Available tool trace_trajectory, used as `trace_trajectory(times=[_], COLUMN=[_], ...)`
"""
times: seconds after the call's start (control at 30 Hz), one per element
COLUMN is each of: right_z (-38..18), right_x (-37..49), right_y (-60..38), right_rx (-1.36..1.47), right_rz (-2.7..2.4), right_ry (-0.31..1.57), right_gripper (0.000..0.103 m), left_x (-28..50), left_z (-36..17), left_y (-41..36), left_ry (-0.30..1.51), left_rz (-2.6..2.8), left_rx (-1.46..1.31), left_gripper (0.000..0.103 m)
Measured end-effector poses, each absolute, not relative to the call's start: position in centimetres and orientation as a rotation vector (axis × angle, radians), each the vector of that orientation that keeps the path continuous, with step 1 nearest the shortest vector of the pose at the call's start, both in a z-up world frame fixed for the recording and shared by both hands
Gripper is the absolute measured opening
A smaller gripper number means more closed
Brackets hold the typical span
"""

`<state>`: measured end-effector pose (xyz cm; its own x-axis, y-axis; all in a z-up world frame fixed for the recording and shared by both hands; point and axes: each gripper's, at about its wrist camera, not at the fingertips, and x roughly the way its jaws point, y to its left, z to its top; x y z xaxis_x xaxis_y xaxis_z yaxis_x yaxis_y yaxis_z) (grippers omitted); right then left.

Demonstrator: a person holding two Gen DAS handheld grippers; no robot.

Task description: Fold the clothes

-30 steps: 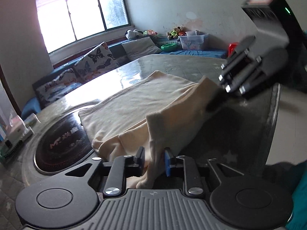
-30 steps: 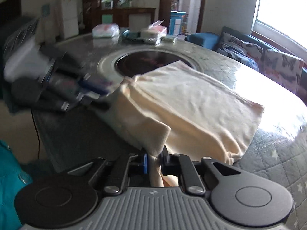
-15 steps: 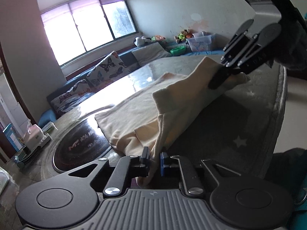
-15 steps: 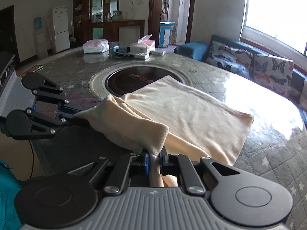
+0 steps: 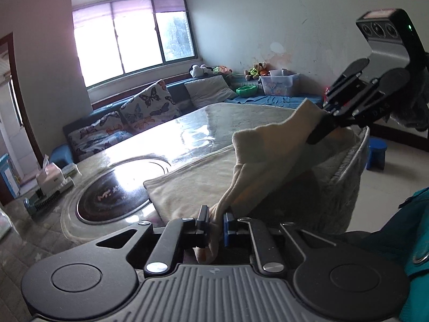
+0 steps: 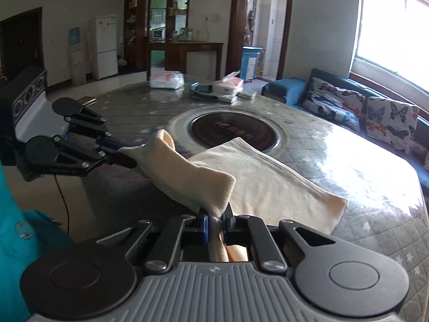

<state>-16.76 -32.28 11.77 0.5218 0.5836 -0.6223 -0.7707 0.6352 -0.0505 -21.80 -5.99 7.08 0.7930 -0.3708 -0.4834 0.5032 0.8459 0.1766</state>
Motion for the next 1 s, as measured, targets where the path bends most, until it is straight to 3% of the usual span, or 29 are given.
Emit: trace_trajectory(times=[0.23,0.57,0.8,1.0], right_z=[12.0,12.7,7.5,3.6], right_x=[-16.3,-7.0,2.6,4.6], right_y=[-32.0,-31.7,-30.8,-31.1], right_rx=[-0.314,-0.262,-0.203,-0.152], right_rz=[0.825,0.765,0.636,0.526], right_ry=[0.634,0.637,0.725,0.753], right_gripper=[0.008,0.008,0.008,0.022], left_x=[-18.9,-7.8,0.8,2.6], left_z=[7.4,7.7,3.2,1.8], left_y=[-5.8,-8.3,-11.2,-10.3], left_ry=[0.456,0.476,0.609,0.652], left_rz=[-0.454,-0.354,-0.270,-0.230], left_rx=[0.269,0.221,0.188,0.160], left_gripper=[0.011,0.011,0.014,0.020])
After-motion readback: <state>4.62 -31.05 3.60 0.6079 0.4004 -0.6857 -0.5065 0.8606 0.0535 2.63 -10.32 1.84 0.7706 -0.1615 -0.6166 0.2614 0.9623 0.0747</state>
